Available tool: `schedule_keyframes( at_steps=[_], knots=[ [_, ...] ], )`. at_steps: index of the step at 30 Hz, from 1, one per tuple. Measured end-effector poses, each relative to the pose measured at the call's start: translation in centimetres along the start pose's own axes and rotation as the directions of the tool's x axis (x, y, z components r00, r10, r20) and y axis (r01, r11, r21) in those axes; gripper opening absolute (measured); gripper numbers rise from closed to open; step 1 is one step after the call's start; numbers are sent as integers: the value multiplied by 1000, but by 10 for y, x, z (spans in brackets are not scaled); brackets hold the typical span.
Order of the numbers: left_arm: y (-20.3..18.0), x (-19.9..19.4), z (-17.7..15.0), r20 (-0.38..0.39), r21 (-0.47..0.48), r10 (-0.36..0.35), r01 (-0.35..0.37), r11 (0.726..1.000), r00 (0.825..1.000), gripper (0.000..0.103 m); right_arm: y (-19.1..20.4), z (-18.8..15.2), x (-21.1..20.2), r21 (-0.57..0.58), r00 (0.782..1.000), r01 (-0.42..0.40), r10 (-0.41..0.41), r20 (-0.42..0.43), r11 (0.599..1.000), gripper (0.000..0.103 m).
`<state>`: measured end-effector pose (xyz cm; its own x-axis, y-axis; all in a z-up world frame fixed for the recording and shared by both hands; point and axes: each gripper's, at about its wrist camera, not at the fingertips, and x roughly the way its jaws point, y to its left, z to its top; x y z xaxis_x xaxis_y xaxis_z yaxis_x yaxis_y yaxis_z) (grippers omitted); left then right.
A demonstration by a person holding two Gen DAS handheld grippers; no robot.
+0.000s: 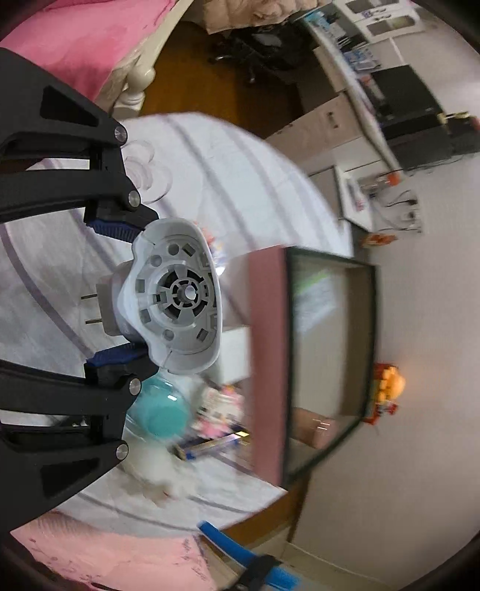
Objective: Organize rigid objects
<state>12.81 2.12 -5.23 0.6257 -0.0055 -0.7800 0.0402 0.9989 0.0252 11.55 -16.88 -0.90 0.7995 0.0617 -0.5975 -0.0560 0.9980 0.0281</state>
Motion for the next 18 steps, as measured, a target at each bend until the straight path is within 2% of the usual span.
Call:
schedule_keyframes(
  at_steps=[3,9,14,18],
  knots=[
    [3,-27,13,88,2,35,-35,999,995,48,1,4,-12,-2,999,-5,5,35,1000,28],
    [6,-74,34,237,-14,32,-30,999,971,48,3,12,-33,-6,995,-6,7,104,1000,28],
    [9,-93,40,293,-21,37,-32,999,955,48,6,15,-44,-13,990,-11,13,142,1000,28],
    [9,-92,42,293,-22,32,-27,999,955,48,10,16,-45,-22,988,-19,22,153,1000,28]
  ],
)
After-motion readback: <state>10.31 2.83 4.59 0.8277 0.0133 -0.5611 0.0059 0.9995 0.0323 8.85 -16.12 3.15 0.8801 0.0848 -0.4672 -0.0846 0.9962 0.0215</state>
